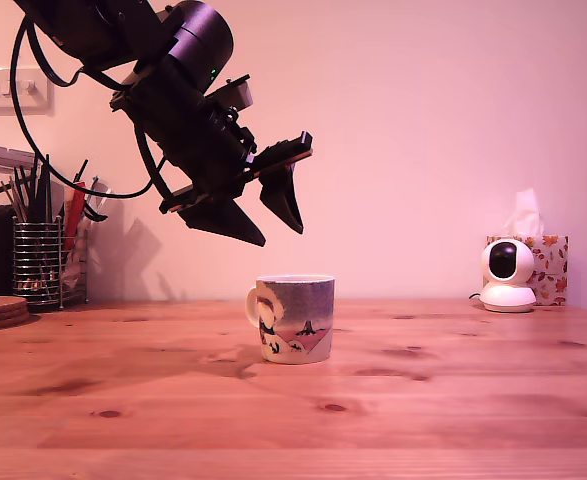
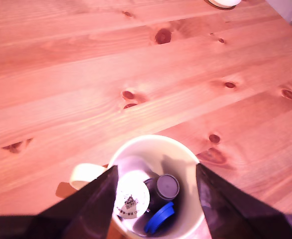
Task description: Pick up the coffee capsules on the table and drop them inside the coffee cup
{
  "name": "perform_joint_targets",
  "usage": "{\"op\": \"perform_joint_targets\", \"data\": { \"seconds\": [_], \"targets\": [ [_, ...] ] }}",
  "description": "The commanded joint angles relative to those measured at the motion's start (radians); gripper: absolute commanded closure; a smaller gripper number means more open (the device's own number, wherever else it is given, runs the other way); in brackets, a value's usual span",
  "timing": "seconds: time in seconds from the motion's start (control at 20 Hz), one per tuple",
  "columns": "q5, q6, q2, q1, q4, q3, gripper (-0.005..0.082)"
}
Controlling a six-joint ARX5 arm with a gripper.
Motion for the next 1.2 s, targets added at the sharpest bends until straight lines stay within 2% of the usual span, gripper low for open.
{"op": "perform_joint_targets", "data": {
  "seconds": [0.0,0.15,0.2,0.3,0.4,0.45,0.55,0.9,1.15],
  "targets": [
    [-0.001,0.006,0.029,0.002,0.005,0.002,0.0321],
    [-0.001,0.006,0.026,0.002,0.003,0.006,0.0338],
    [0.000,0.006,0.024,0.002,-0.003,0.013,0.0376],
    [0.020,0.010,0.008,0.002,-0.011,0.020,0.0508],
    [0.027,0.026,-0.020,0.002,-0.021,0.020,0.0715],
    [0.025,0.043,-0.037,0.002,-0.032,0.020,0.0788],
    [0.024,0.075,-0.069,0.002,-0.069,0.020,0.0792],
    [0.018,0.128,-0.158,0.010,-0.263,0.020,0.0792],
    [0.017,0.136,-0.230,0.024,-0.291,-0.048,0.0792]
  ]
}}
